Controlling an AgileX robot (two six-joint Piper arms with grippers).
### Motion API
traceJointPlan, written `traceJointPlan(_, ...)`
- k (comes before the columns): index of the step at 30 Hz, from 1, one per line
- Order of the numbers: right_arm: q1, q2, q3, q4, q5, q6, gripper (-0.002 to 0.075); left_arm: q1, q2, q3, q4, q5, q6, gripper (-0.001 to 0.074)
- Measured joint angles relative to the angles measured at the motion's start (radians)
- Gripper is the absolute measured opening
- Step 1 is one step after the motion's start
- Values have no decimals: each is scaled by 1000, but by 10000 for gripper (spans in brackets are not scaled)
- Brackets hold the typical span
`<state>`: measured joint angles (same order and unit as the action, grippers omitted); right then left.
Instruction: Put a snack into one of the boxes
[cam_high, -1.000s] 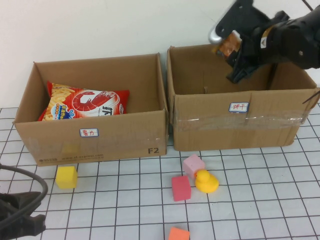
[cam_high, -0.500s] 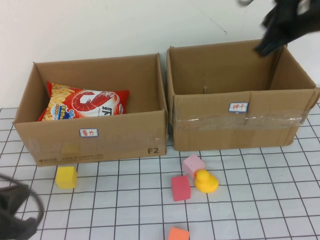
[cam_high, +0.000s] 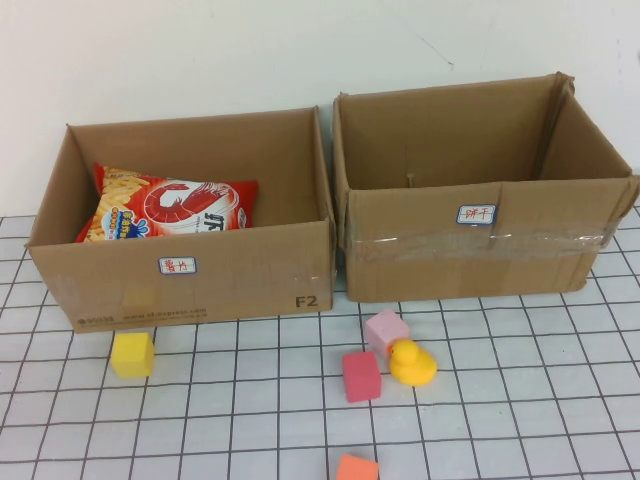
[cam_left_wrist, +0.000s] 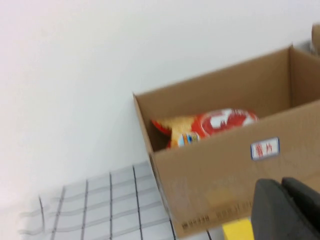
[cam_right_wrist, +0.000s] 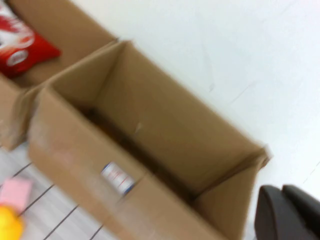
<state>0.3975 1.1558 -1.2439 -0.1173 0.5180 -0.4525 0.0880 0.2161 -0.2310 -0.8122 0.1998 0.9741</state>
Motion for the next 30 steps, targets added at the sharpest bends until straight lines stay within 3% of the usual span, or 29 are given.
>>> traceJointPlan(7,0,-327,383,79,-57,-15,-1,-14,-32,0,-35,4,15,-1)
traceJointPlan(14,0,-608,660,125,-79,-19,-1,-121,-32,2,-44,-2,24,-1)
traceJointPlan(20,0,-698,764,227,-39,-67,-1,-141,-25,24,-93,-29,26,-1)
traceJointPlan(30,0,-712,849,243,95,-94,-1,-140,-9,36,-134,-87,34,-1)
